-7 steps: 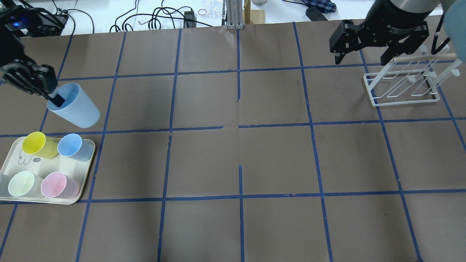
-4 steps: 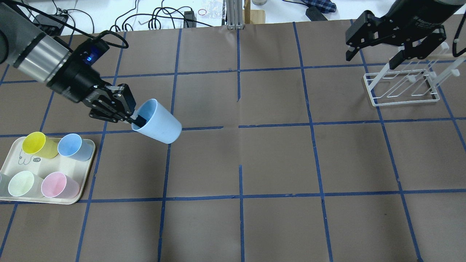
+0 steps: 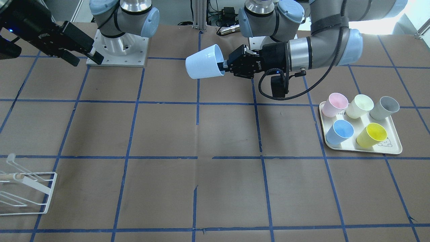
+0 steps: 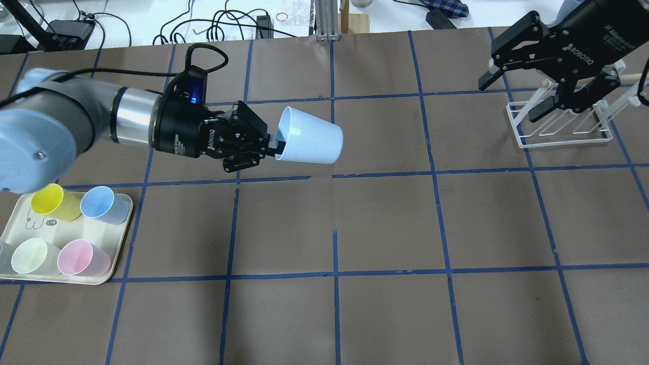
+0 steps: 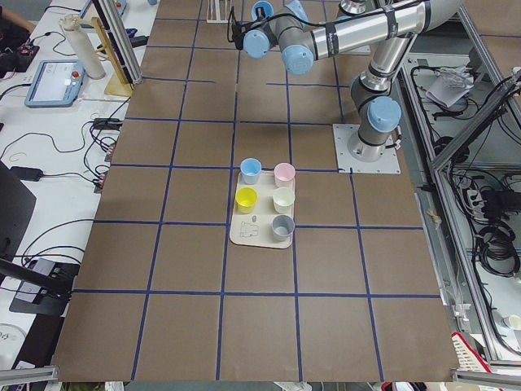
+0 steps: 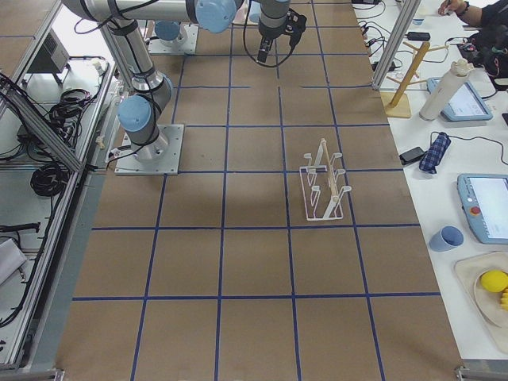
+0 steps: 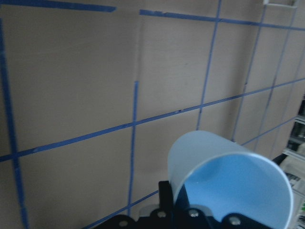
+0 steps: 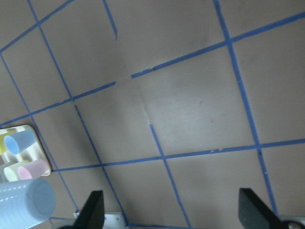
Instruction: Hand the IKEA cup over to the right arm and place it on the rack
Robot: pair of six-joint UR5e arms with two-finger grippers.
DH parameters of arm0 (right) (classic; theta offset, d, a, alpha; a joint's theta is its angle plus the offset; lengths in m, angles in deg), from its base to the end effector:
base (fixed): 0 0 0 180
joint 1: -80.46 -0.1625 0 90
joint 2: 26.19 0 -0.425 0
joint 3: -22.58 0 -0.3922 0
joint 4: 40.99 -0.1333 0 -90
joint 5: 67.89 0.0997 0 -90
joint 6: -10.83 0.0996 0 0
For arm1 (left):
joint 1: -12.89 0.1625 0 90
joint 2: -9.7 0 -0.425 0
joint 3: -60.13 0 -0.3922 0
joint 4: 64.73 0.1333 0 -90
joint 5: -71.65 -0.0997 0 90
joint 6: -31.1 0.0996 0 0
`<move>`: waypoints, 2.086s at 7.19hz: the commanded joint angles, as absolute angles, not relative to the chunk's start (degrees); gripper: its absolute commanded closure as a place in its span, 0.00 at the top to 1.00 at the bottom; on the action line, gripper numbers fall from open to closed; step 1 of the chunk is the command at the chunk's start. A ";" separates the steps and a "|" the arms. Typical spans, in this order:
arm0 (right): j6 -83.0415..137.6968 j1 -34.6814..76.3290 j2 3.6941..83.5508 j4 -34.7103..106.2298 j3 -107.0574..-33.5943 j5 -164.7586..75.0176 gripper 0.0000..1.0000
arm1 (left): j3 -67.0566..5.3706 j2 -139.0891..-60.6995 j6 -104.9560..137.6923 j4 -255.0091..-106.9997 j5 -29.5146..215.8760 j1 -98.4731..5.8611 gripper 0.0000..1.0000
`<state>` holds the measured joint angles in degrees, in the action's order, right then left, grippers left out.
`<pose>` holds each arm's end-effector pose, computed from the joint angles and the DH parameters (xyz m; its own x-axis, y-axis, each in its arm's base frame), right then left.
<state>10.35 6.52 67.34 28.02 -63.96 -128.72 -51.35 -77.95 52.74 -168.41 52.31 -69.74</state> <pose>0.0534 -0.4720 0.5259 -0.8087 0.3470 -0.4749 0.2617 0.9354 0.2380 -0.1716 -0.4447 0.3769 -0.2841 -0.2034 0.9370 -0.0033 0.9774 0.2112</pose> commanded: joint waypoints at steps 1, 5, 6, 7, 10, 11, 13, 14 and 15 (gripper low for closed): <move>10.39 6.63 67.59 17.24 -64.52 -115.42 1.00 | -59.90 -78.63 52.98 -158.11 69.37 -73.67 0.00; 10.04 8.98 67.42 12.45 -66.54 -98.42 1.00 | -64.50 -79.85 52.98 -151.65 87.82 -78.42 0.00; 9.95 10.74 67.68 9.41 -66.54 -98.13 1.00 | -64.50 -79.95 52.81 -151.47 88.17 -78.78 0.00; 10.21 10.76 67.77 7.11 -66.54 -95.60 1.00 | -64.42 -80.04 52.81 -150.78 88.17 -78.87 0.00; 17.47 10.14 67.60 7.09 -67.07 -95.14 1.00 | -64.24 -80.12 52.72 -149.89 88.52 -81.15 0.00; 19.42 10.06 67.42 6.92 -67.33 -97.49 1.00 | -64.15 -80.12 52.72 -149.89 88.61 -81.33 0.00; 25.84 8.49 67.59 6.91 -67.51 -100.67 1.00 | -63.89 -80.30 52.81 -148.93 88.26 -81.42 0.00; 24.99 6.65 67.07 7.61 -67.51 -100.33 1.00 | -63.80 -80.30 52.81 -148.92 88.26 -81.42 0.00; 24.80 5.93 66.28 8.05 -67.42 -100.24 1.00 | -63.80 -80.30 52.81 -148.84 88.26 -81.42 0.00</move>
<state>24.84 7.24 67.04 7.48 -67.47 -100.26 -63.85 -80.28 52.80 -148.98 88.27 -81.39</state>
